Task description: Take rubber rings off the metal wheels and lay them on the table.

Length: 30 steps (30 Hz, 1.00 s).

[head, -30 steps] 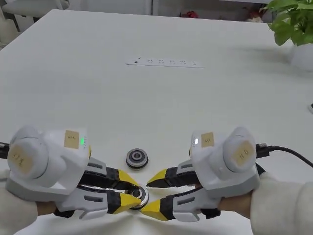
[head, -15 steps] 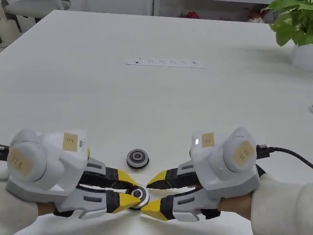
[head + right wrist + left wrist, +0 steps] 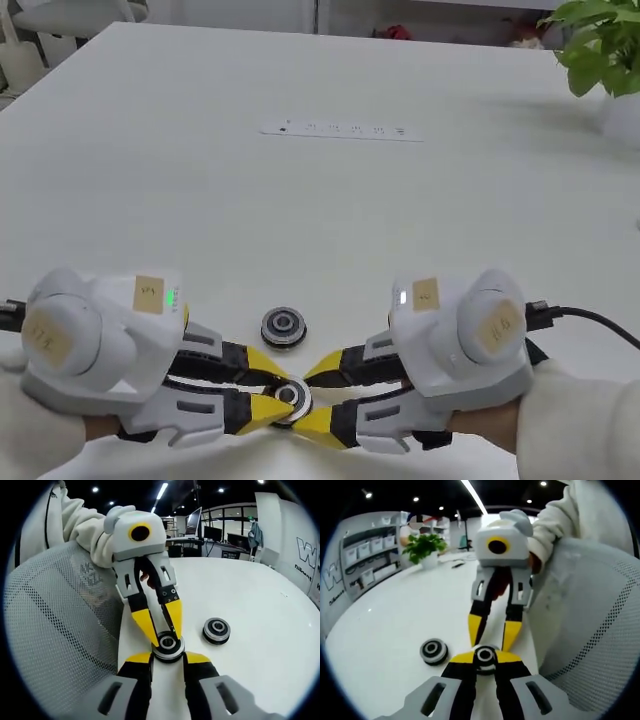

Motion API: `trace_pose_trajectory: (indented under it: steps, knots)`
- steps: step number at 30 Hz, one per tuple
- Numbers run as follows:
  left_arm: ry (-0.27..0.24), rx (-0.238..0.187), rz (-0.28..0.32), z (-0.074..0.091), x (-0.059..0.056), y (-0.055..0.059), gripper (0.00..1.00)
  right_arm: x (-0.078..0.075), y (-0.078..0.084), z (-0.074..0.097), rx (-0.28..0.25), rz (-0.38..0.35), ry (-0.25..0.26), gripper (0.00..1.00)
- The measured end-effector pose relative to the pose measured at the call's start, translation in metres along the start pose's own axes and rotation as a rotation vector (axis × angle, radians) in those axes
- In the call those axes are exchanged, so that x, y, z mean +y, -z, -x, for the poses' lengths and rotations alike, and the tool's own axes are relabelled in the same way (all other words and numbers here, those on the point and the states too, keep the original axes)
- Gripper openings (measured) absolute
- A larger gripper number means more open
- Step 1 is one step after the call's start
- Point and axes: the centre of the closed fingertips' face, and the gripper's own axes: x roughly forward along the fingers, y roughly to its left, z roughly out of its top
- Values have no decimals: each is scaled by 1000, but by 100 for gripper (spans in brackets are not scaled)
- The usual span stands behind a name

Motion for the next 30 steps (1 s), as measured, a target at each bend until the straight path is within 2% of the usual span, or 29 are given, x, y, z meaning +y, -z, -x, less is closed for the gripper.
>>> trace_pose_trajectory:
  steps: [12, 25, 30]
  knots:
    - [-3, -4, 1, -2, 1, 0, 14, -1, 4, 5, 29, -1, -4, 14]
    - [-4, -10, 3, -3, 0, 1, 14, 0, 4, 5, 25, -65, -16, 15]
    - [-4, -13, 6, -3, 0, 1, 14, -1, 4, 6, 24, -57, -15, 13]
